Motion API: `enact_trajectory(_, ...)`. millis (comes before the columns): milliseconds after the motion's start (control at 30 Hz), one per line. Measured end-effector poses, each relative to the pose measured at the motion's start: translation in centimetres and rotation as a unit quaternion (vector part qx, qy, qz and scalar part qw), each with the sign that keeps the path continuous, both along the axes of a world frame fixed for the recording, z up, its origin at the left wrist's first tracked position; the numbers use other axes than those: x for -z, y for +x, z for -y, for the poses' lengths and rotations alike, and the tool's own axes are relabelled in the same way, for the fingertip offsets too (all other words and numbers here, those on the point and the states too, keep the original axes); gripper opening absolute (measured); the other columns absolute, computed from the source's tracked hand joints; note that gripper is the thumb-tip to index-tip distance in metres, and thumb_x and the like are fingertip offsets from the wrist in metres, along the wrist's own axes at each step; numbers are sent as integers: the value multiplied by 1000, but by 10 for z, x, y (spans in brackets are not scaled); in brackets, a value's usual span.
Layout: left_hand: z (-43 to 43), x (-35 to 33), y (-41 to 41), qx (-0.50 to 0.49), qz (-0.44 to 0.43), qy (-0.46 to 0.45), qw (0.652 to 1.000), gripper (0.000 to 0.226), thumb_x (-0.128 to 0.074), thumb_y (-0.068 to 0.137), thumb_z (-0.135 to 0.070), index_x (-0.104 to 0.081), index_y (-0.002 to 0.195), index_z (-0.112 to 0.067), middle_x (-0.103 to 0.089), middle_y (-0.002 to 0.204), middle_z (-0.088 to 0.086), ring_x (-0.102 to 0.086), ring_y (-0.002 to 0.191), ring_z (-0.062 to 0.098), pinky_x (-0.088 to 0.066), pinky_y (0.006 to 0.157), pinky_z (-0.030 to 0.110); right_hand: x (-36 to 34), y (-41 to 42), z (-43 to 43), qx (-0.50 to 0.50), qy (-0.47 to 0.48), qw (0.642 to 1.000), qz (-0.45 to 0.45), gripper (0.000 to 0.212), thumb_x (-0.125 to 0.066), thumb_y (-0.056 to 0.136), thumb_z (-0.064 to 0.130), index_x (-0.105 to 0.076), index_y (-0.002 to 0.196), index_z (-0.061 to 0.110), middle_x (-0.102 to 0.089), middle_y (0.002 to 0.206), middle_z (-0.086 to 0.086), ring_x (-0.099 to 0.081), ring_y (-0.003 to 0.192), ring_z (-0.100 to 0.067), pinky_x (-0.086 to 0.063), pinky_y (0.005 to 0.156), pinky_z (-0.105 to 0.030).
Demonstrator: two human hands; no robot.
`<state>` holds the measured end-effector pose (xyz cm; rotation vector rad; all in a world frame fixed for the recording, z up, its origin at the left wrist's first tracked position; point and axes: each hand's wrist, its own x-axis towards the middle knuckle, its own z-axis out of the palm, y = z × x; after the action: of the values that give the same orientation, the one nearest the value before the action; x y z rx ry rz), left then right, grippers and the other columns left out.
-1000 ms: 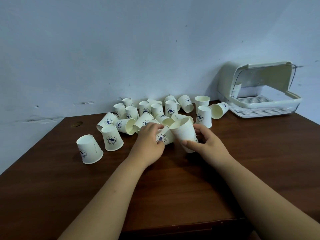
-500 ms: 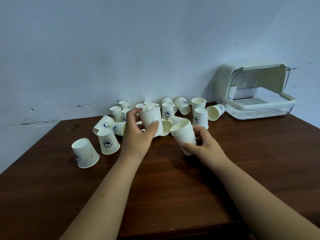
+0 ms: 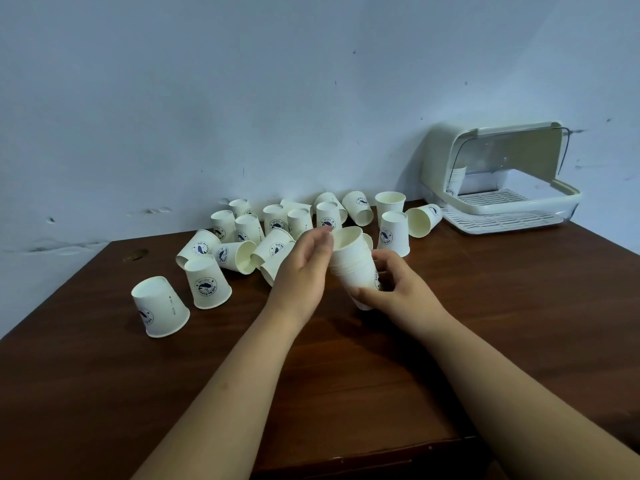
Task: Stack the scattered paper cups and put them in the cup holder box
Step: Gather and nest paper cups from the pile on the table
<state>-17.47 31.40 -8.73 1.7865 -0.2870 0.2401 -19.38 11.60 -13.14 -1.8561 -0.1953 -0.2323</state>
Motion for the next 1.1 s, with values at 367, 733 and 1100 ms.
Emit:
enact_trajectory(367, 4, 18, 3, 22, -39, 36, 998, 41, -65, 100, -59, -68, 136, -40, -67, 139, -23, -57, 135, -5, -43, 119, 28, -1, -1, 1, 21, -19, 1000, -10, 60, -91, 83, 23, -62, 135, 35, -75, 119, 12, -70, 111, -6, -58, 90, -25)
enact_trajectory(733, 58, -4, 35, 48, -64, 13, 997, 60, -52, 86, -84, -74, 125, -44, -79, 123, -16, -74, 119, 15, -55, 111, 54, -43, 4, 47, 140, 6, 990, 3, 54, -92, 82, 42, -68, 131, 33, -76, 116, 16, -69, 109, 1, -57, 94, -29)
enact_trajectory(1100, 189, 0, 82, 152, -39, 160, 975, 29, -62, 106, -33, -69, 134, -34, -75, 123, -19, -68, 112, -1, -53, 103, 26, -90, 81, 186, 323, -22, 946, 1, 52, -85, 87, 41, -66, 130, 20, -74, 111, 5, -71, 104, -17, -48, 84, -32)
